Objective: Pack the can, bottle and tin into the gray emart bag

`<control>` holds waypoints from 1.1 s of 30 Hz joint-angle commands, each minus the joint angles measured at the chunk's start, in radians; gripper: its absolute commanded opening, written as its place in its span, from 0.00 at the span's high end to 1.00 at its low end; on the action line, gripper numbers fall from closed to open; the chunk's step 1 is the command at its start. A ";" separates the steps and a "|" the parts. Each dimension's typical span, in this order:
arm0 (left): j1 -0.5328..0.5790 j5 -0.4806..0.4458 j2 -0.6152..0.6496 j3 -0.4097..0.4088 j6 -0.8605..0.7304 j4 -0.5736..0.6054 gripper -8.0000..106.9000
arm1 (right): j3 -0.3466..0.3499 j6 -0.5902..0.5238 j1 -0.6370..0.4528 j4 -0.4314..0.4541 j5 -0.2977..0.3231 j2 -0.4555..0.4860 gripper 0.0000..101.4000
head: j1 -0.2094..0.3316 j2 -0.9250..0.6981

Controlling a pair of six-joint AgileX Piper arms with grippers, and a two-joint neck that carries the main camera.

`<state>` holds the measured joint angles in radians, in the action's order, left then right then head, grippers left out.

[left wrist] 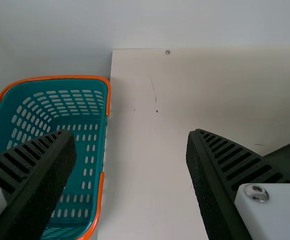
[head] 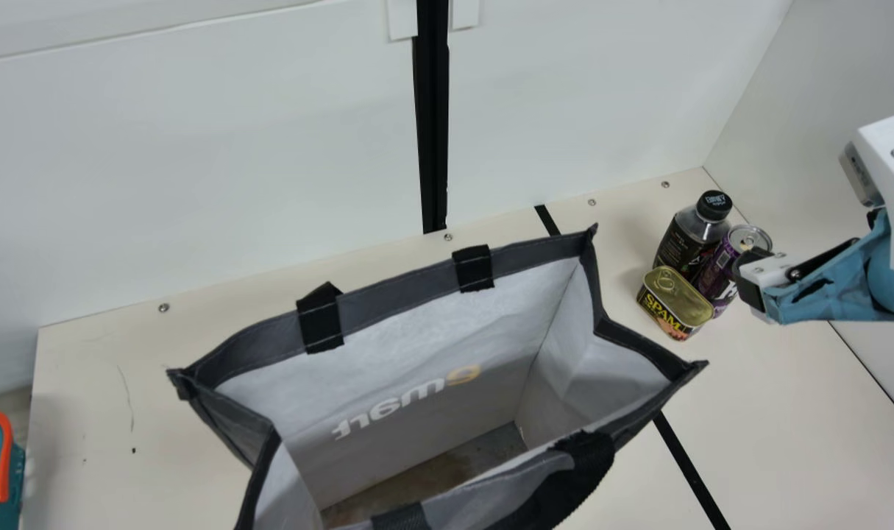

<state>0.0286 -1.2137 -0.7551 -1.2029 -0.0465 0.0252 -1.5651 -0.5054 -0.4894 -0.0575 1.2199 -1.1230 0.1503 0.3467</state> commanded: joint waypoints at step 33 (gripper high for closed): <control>0.098 0.060 -0.136 -0.138 0.012 -0.035 0.15 | 0.000 0.000 0.000 0.000 0.000 0.000 0.10 | 0.024 0.002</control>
<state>0.1219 -1.1534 -0.8854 -1.3326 -0.0327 -0.0070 -1.5651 -0.5054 -0.4894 -0.0575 1.2199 -1.1230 0.1519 0.3482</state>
